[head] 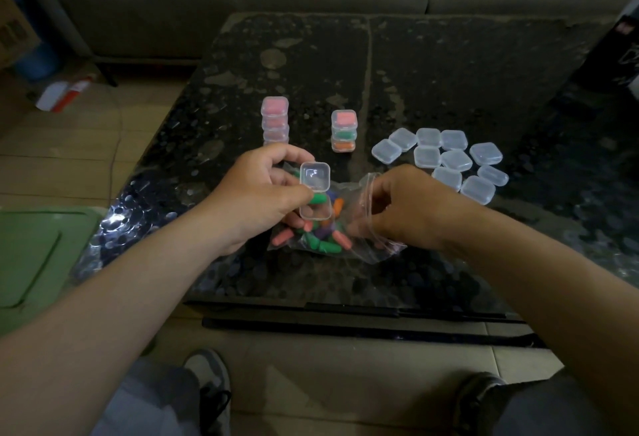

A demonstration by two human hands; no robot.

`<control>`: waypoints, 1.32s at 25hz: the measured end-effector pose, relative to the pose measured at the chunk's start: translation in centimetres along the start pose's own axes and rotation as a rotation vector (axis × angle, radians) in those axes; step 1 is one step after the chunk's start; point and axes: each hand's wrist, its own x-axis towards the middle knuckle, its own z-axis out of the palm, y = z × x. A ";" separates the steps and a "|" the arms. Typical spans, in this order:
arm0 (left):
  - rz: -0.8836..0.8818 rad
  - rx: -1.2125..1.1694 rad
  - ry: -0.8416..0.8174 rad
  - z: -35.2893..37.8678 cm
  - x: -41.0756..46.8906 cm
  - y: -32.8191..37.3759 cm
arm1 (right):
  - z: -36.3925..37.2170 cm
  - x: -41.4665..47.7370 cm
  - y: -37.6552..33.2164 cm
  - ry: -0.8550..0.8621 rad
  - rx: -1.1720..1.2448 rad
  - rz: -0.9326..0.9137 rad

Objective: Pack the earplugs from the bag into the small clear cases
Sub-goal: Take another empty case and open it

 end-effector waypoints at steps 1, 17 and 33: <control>0.001 -0.003 0.004 0.0 0.0 0.0 | 0.1 -0.1 -0.1 0.003 0.018 -0.010; -0.001 -0.077 0.014 0.2 0.5 -0.5 | 0.2 -0.4 -0.2 -0.096 0.049 -0.220; 0.013 -0.085 0.009 0.1 0.4 -0.7 | 0.7 -0.5 0.0 -0.133 0.051 -0.284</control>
